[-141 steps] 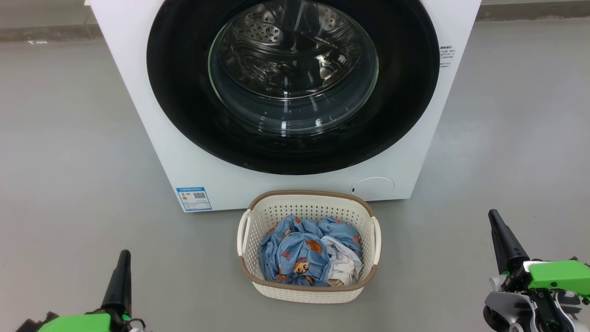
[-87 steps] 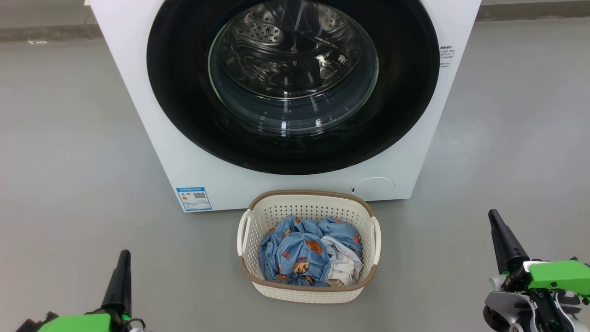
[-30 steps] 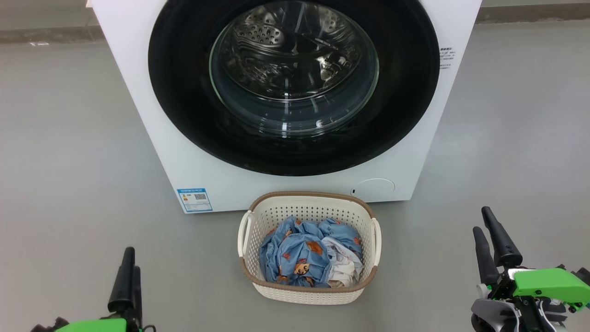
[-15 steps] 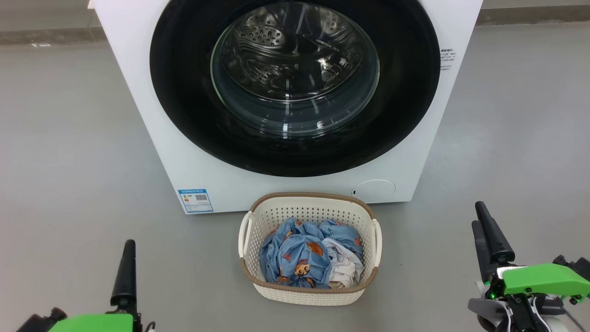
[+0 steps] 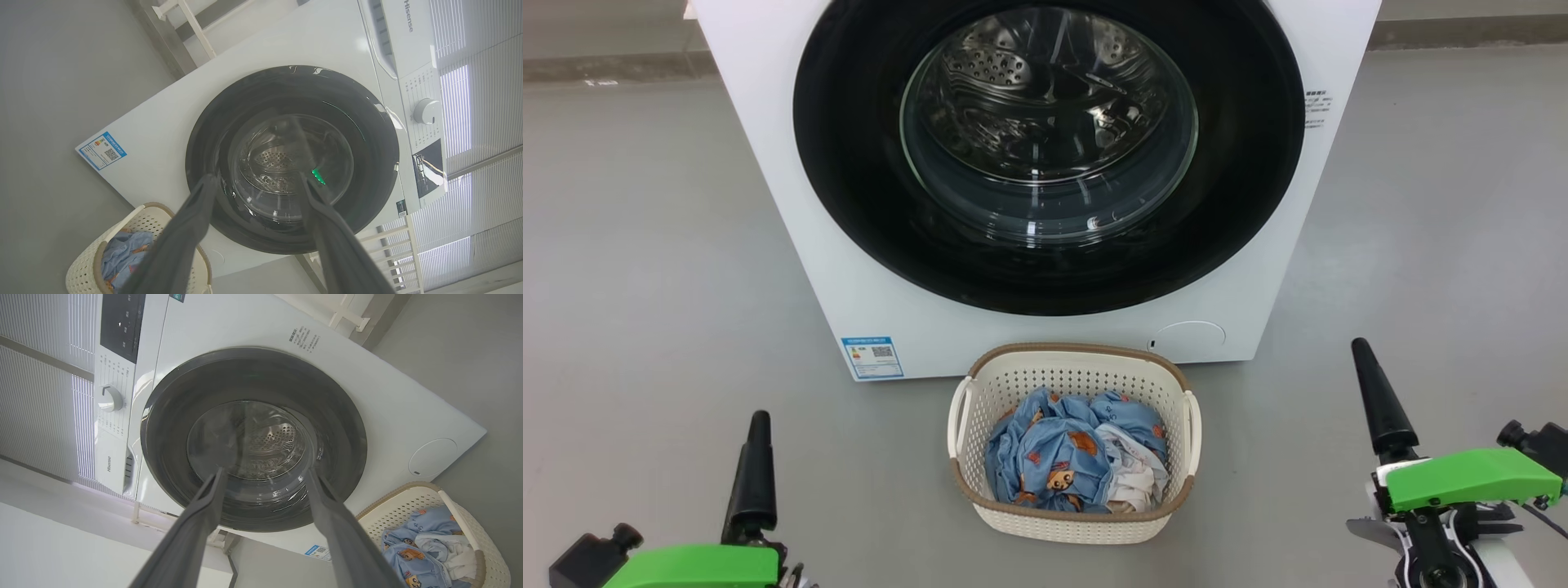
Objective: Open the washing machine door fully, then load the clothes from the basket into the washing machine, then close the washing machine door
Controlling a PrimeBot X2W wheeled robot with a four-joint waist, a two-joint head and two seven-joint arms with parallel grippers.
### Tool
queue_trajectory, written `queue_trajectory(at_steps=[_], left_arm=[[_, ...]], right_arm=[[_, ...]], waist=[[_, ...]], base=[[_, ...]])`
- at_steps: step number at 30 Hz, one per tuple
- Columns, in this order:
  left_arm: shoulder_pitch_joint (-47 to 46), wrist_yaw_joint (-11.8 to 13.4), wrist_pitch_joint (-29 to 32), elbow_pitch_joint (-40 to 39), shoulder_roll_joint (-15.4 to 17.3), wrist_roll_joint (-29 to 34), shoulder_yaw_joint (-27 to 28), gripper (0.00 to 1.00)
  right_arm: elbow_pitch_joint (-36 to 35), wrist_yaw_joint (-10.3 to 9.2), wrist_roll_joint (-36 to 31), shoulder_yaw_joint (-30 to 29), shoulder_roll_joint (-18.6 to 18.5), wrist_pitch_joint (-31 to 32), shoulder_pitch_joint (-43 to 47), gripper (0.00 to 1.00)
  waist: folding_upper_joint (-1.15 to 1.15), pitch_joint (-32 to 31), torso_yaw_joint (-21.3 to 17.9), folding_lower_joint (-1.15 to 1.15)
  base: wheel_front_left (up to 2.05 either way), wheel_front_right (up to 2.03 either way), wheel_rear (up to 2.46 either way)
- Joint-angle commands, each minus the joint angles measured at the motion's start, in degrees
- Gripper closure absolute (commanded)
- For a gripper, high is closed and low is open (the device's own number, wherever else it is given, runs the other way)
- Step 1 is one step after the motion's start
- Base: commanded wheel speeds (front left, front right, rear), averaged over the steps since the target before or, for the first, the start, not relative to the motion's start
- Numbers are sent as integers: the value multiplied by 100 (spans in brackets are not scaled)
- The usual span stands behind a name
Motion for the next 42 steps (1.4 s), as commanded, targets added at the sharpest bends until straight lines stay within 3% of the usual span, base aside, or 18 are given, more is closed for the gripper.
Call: queue_trajectory(at_steps=[1, 27, 42], left_arm=[[-256, -26, -73, -176, 104, 204, 96, 0], [-329, 170, -513, -60, 173, 3054, -5, 0], [-399, 219, -749, 72, 171, 4300, -80, 0]], right_arm=[[-138, 19, -225, 92, -80, -80, -277, 0], [285, 23, -3210, 468, -160, -522, -465, 0], [558, 25, -4426, 524, -108, -760, -595, 0]], waist=[[0, -8, 1, 0], [0, -94, 9, 0], [0, -137, 35, 0]], base=[[0, 0, 0], [0, 0, 0], [0, 0, 0]])
